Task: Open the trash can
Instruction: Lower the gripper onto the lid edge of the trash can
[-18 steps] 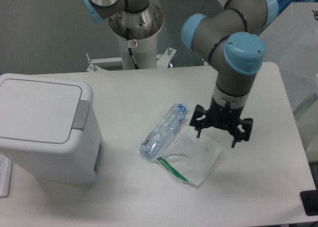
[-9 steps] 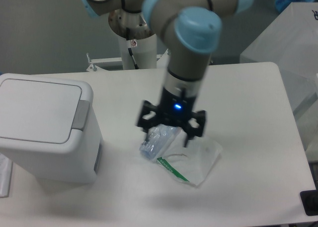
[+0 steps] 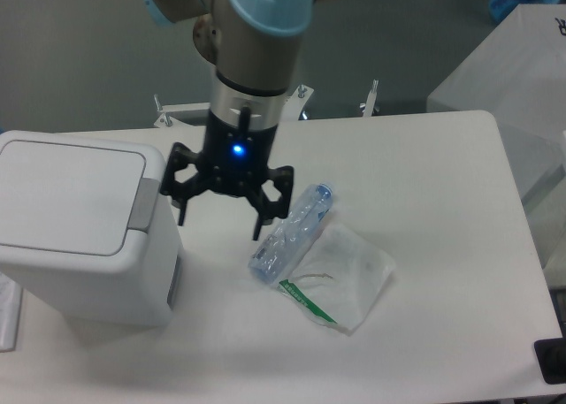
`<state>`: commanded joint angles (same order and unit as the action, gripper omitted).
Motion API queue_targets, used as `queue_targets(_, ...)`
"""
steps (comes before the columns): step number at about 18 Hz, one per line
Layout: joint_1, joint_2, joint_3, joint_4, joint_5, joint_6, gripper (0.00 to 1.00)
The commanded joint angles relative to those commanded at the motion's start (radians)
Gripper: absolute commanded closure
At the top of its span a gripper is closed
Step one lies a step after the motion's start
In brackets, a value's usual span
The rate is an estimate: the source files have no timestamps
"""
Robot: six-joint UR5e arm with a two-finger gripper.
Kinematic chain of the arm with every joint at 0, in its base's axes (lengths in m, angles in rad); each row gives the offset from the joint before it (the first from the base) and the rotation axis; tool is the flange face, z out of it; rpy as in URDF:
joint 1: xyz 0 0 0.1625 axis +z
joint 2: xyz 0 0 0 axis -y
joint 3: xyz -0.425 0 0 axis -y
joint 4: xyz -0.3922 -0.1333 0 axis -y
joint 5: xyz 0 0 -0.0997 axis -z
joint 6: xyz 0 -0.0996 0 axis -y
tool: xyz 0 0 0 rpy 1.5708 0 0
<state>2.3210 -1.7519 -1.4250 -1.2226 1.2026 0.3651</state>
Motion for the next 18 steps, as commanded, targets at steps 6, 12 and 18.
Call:
queue_targets(6,-0.008,0.057,-0.080,0.006,-0.003,-0.018,0.00)
queue_targets(12,-0.015,0.032,-0.080,0.014,0.002,-0.021,0.00)
queue_targets(18,-0.026,0.014,-0.080,0.029,0.008,-0.041,0.00)
